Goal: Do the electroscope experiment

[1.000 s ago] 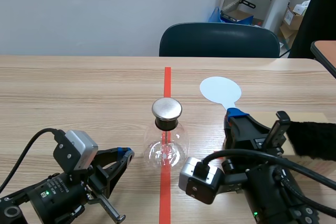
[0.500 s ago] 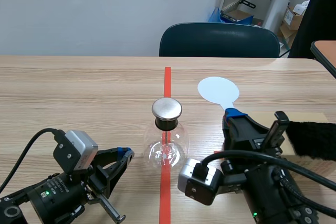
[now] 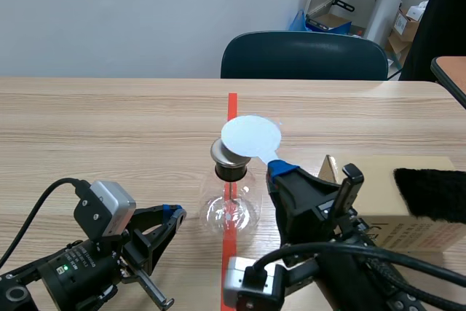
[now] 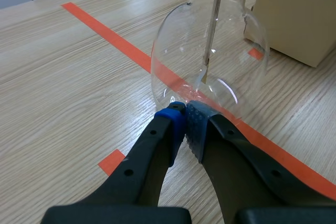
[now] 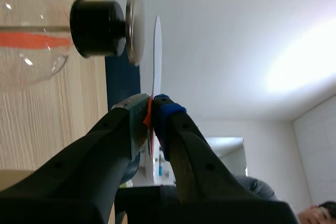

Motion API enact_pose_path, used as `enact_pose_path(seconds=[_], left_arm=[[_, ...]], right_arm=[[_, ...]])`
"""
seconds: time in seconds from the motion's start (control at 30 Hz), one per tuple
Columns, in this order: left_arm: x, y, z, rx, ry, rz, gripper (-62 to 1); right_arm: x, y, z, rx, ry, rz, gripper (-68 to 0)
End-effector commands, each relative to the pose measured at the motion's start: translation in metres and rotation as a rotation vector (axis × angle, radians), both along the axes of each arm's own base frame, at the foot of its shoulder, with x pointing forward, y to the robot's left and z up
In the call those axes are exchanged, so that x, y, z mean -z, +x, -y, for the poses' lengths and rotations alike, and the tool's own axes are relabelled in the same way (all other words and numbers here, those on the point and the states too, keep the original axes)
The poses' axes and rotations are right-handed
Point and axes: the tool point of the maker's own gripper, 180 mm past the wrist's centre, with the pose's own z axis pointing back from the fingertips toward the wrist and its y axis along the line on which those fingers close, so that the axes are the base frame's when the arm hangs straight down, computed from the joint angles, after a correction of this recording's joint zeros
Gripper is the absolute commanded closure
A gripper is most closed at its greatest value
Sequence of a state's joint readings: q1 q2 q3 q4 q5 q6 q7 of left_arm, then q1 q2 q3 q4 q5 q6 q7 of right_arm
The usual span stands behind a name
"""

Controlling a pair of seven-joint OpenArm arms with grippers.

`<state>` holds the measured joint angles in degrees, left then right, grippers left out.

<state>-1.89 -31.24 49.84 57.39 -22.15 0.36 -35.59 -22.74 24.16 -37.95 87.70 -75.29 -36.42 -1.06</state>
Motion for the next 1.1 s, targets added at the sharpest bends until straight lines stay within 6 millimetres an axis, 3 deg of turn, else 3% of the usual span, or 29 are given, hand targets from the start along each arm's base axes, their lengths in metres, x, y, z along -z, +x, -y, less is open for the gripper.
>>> enact_pose_path(seconds=[0.0,0.27,0.53,1.07], left_arm=[[-0.012,0.004,0.007,0.003,-0.036,0.030,-3.1],[-0.012,0.004,0.007,0.003,-0.036,0.030,-3.1],[-0.012,0.004,0.007,0.003,-0.036,0.030,-3.1],[-0.012,0.004,0.007,0.003,-0.036,0.030,-3.1]], right_arm=[[-0.011,0.003,-0.002,-0.020,0.010,0.040,-1.0],[-0.010,-0.007,-0.016,-0.111,0.006,0.043,-1.0],[-0.010,-0.005,-0.014,-0.100,0.006,0.042,-1.0],[-0.010,0.022,0.035,0.216,0.020,0.033,-1.0]])
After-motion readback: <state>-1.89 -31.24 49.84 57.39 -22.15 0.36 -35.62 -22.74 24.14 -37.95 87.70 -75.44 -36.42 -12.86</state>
